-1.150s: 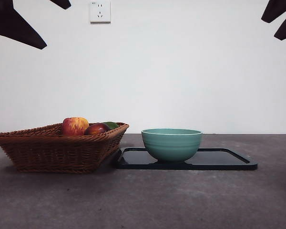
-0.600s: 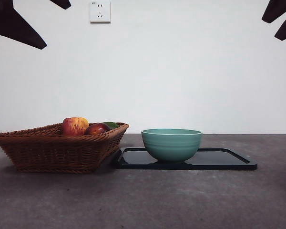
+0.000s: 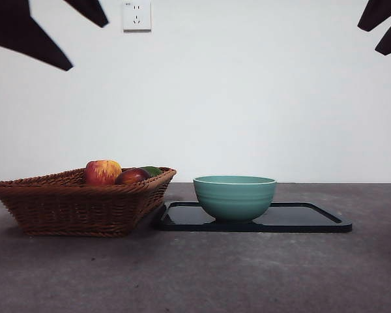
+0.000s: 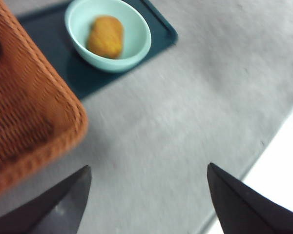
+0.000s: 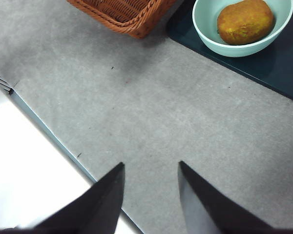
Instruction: Pick up the wifruite, put it on the bowl, pick up the plate, put it on desk
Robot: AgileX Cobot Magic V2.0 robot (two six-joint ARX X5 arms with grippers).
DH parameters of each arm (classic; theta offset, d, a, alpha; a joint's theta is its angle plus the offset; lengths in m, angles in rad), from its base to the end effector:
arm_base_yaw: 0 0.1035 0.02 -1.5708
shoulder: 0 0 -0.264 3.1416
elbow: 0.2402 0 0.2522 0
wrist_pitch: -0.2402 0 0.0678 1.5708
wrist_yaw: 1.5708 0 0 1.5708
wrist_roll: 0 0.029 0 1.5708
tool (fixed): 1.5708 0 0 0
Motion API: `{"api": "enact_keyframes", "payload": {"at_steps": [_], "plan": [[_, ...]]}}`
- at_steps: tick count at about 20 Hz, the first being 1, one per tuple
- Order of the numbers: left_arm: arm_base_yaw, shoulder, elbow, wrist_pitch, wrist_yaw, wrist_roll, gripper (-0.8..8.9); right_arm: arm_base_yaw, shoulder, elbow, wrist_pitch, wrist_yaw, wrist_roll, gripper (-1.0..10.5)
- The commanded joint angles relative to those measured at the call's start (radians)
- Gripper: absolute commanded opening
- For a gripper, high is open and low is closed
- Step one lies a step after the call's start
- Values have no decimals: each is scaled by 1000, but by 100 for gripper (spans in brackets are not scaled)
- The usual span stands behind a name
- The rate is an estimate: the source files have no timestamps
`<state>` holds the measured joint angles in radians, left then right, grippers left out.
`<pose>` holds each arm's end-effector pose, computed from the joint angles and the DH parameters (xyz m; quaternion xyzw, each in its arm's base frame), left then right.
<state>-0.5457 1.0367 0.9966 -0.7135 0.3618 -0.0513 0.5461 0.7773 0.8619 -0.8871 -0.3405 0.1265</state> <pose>0.1673 -0.1136 0.3159 0.0123 0.3767 -0.3981 0.8363 0.1120 0.0794 0.3007 0.0126 0.4127 0.3695 0.8325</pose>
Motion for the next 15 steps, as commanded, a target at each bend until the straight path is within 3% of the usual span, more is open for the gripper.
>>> {"api": "enact_keyframes", "payload": {"at_steps": [1,10,15], "plan": [[-6,95,103,46,-3,1,376,8,5,7,3,-3,-7,176],[-25,654,572,58,-6,101,376,8,5,7,3,-3,-3,176],[-46,868,711,117,-29,161,376,8,5,7,3,-3,-3,176]]}}
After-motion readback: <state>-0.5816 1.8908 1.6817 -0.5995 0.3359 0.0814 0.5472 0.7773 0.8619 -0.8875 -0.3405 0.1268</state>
